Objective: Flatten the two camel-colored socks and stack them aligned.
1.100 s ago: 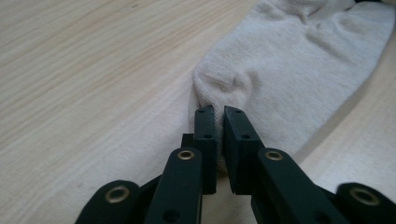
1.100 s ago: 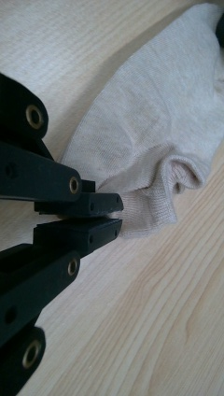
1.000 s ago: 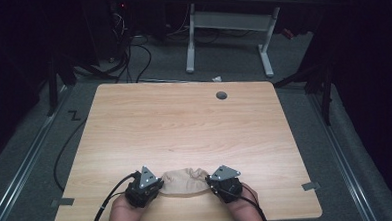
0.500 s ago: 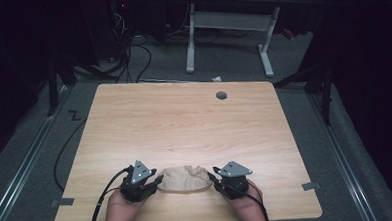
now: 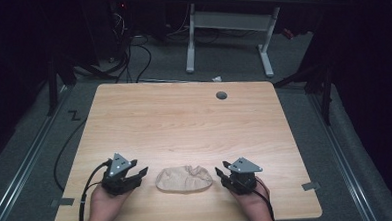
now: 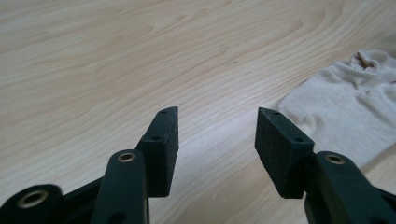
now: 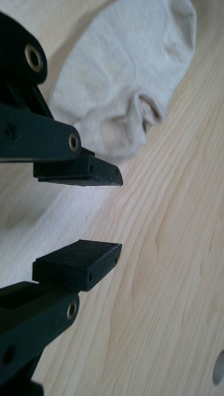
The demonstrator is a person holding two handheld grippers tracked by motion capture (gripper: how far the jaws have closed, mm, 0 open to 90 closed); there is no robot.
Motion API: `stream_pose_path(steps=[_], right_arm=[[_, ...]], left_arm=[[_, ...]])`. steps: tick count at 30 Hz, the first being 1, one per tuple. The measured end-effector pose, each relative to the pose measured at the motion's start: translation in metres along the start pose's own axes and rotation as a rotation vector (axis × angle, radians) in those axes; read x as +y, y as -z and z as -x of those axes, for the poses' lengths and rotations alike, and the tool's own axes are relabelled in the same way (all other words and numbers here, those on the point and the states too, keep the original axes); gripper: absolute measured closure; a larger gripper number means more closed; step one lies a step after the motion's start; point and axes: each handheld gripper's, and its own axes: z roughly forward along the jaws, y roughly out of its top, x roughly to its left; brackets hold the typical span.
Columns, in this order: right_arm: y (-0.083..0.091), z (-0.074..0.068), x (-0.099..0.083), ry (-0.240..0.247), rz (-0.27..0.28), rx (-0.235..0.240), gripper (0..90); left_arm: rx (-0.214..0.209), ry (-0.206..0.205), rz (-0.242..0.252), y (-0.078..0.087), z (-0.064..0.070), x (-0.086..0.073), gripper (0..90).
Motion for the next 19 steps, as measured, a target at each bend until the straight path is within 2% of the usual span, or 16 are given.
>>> stream_pose_path(steps=[1, 2, 4, 5, 7, 9, 11, 16, 19], right_arm=[[0.0, 0.003, 0.0, -0.006, 0.0, -0.01, 60.4], [-0.001, 0.008, 0.001, -0.015, 0.006, -0.017, 59.8], [-0.009, 0.021, 0.008, -0.017, -0.009, -0.051, 59.3], [-0.012, 0.027, 0.01, -0.028, -0.013, -0.062, 59.4], [-0.02, 0.04, 0.014, -0.079, -0.023, -0.087, 59.4], [-0.021, 0.047, 0.013, -0.123, -0.015, -0.097, 59.4], [-0.017, 0.046, 0.009, -0.143, 0.006, -0.084, 59.7], [-0.013, 0.039, 0.004, -0.095, -0.017, -0.081, 59.5], [-0.012, 0.035, 0.003, -0.066, -0.024, -0.086, 59.5]], left_arm=[[-0.003, 0.02, 0.004, 0.004, -0.005, -0.003, 49.7], [0.006, 0.024, -0.008, 0.008, -0.011, -0.007, 49.3], [0.045, 0.022, -0.032, 0.012, -0.021, -0.014, 49.0], [0.054, 0.05, -0.033, 0.013, -0.027, -0.018, 49.0], [0.065, 0.081, -0.03, 0.013, -0.034, -0.021, 49.0], [0.097, 0.067, -0.048, 0.012, -0.036, -0.024, 48.6], [0.107, 0.063, -0.05, 0.013, -0.037, -0.025, 48.4], [0.105, 0.065, -0.037, 0.015, -0.038, -0.023, 48.1], [0.102, 0.03, -0.045, 0.013, -0.031, -0.022, 47.5]])
